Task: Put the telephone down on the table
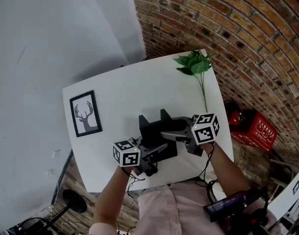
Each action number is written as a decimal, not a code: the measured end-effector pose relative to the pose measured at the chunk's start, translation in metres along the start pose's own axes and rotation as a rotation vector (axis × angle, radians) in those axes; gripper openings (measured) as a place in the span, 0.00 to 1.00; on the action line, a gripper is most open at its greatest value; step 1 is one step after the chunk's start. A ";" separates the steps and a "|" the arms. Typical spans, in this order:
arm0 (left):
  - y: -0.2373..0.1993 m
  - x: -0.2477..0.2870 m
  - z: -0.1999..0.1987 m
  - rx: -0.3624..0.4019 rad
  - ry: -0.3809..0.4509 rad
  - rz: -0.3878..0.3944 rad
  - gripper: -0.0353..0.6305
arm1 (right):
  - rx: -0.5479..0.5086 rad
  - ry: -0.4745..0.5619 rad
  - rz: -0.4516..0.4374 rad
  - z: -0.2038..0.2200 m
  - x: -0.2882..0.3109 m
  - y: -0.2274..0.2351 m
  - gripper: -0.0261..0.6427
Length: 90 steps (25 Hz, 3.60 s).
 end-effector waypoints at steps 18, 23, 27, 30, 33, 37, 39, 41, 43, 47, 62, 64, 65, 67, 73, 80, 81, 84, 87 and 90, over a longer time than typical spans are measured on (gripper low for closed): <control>-0.011 0.011 0.003 -0.172 -0.057 -0.023 0.31 | 0.127 -0.012 -0.025 0.009 -0.001 0.026 0.38; -0.010 0.011 0.003 -0.179 -0.038 -0.053 0.33 | 0.135 -0.009 -0.043 0.010 -0.001 0.028 0.36; -0.003 0.013 0.002 -0.148 -0.030 -0.078 0.51 | 0.137 -0.009 -0.051 0.010 0.000 0.027 0.36; 0.001 0.016 0.004 -0.084 -0.077 -0.118 0.68 | 0.134 -0.015 -0.055 0.010 0.002 0.028 0.35; 0.000 0.013 0.006 -0.037 -0.108 -0.182 0.74 | 0.127 -0.020 -0.053 0.010 0.005 0.027 0.33; 0.000 0.003 0.005 0.011 -0.108 -0.258 0.76 | 0.129 -0.021 -0.055 0.010 0.006 0.026 0.32; -0.001 -0.006 0.004 0.026 -0.096 -0.297 0.76 | 0.128 -0.026 -0.048 0.009 0.006 0.026 0.32; -0.002 -0.015 0.004 0.024 -0.073 -0.328 0.76 | 0.123 -0.037 -0.036 0.009 0.007 0.025 0.33; 0.000 -0.024 0.004 0.017 -0.046 -0.346 0.76 | 0.105 -0.063 -0.027 0.008 0.007 0.020 0.42; 0.014 -0.046 0.001 0.023 0.018 -0.369 0.76 | 0.046 -0.120 0.033 0.009 0.005 0.007 0.59; 0.171 -0.129 -0.114 0.508 0.524 -0.567 0.40 | -0.380 0.254 0.337 -0.057 -0.056 -0.124 0.40; 0.200 -0.133 -0.127 0.613 0.570 -0.639 0.31 | -0.517 0.364 0.413 -0.074 -0.062 -0.165 0.25; 0.213 -0.136 -0.131 0.656 0.599 -0.676 0.25 | -0.595 0.411 0.461 -0.079 -0.064 -0.184 0.20; 0.238 -0.140 -0.135 0.730 0.662 -0.732 0.11 | -0.743 0.489 0.550 -0.084 -0.069 -0.220 0.07; 0.280 -0.143 -0.134 0.877 0.726 -0.794 0.05 | -0.923 0.620 0.688 -0.079 -0.081 -0.275 0.05; 0.293 -0.146 -0.142 0.894 0.747 -0.793 0.05 | -0.968 0.655 0.750 -0.078 -0.084 -0.291 0.05; 0.295 -0.144 -0.142 0.905 0.745 -0.793 0.05 | -0.966 0.657 0.753 -0.078 -0.084 -0.291 0.04; 0.300 -0.141 -0.140 0.933 0.736 -0.788 0.05 | -0.962 0.669 0.761 -0.078 -0.085 -0.292 0.04; 0.302 -0.140 -0.140 0.937 0.732 -0.778 0.05 | -0.956 0.685 0.760 -0.078 -0.086 -0.293 0.04; 0.302 -0.139 -0.139 0.939 0.727 -0.772 0.05 | -0.955 0.690 0.763 -0.078 -0.085 -0.292 0.05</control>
Point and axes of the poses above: the fingertips, and each gripper's own axes: x forward along the fingers, y to its right, z out of its underside, the point moved 7 cm from there along -x, backward along the fingers, and after that the axes turned 1 degree about z, right-handed, at the moved point
